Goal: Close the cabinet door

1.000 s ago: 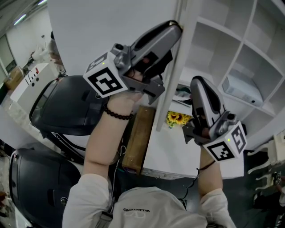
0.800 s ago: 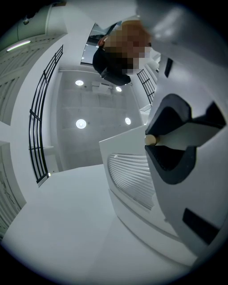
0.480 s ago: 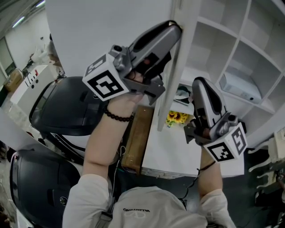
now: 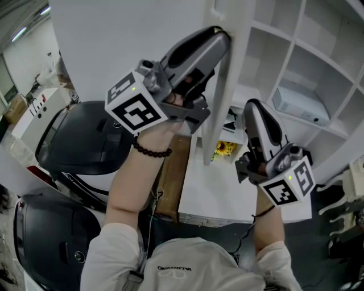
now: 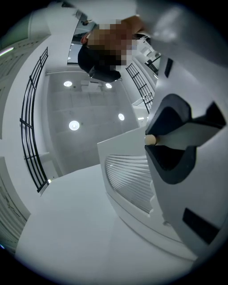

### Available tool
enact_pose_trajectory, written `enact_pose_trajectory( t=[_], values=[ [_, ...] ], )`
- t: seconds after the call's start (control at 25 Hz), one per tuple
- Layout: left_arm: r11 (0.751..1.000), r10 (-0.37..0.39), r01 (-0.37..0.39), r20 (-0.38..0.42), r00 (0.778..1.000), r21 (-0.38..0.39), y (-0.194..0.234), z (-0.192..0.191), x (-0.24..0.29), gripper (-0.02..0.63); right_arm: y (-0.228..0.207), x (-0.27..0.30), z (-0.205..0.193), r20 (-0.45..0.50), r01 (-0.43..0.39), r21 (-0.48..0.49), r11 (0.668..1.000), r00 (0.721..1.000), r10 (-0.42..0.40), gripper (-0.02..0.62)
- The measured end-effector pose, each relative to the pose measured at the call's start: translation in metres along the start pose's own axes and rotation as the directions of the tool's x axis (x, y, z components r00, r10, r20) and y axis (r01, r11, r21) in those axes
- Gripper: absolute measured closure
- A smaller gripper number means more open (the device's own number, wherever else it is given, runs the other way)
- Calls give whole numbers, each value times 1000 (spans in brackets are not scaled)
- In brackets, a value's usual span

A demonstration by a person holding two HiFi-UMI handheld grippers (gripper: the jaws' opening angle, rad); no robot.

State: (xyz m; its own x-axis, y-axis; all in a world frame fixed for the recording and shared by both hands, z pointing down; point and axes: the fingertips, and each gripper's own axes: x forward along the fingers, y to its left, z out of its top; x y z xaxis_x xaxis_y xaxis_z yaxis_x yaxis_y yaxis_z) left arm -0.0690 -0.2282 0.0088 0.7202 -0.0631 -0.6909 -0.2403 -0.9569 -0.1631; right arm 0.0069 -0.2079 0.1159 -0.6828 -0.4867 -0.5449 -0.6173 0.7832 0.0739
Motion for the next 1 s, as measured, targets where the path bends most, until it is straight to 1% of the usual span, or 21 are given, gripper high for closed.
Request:
enact_pose_trajectory(
  t=[0.4,0.84,1.0],
  values=[
    [996,47,-45,-20,999,81,-8,-21,23,534,-21,-28,10,-9,54,-18,998,998,-54,584],
    [988,65,-58,-42,997,143,-10,-47,50,535,-48,-45,17,-6,87,-24,996,996,-88,584],
    [984,73,-65,-42,996,164,-9,-55,58,535,-57,-49,19,-10,103,-48,994,995,-103,584]
  ],
)
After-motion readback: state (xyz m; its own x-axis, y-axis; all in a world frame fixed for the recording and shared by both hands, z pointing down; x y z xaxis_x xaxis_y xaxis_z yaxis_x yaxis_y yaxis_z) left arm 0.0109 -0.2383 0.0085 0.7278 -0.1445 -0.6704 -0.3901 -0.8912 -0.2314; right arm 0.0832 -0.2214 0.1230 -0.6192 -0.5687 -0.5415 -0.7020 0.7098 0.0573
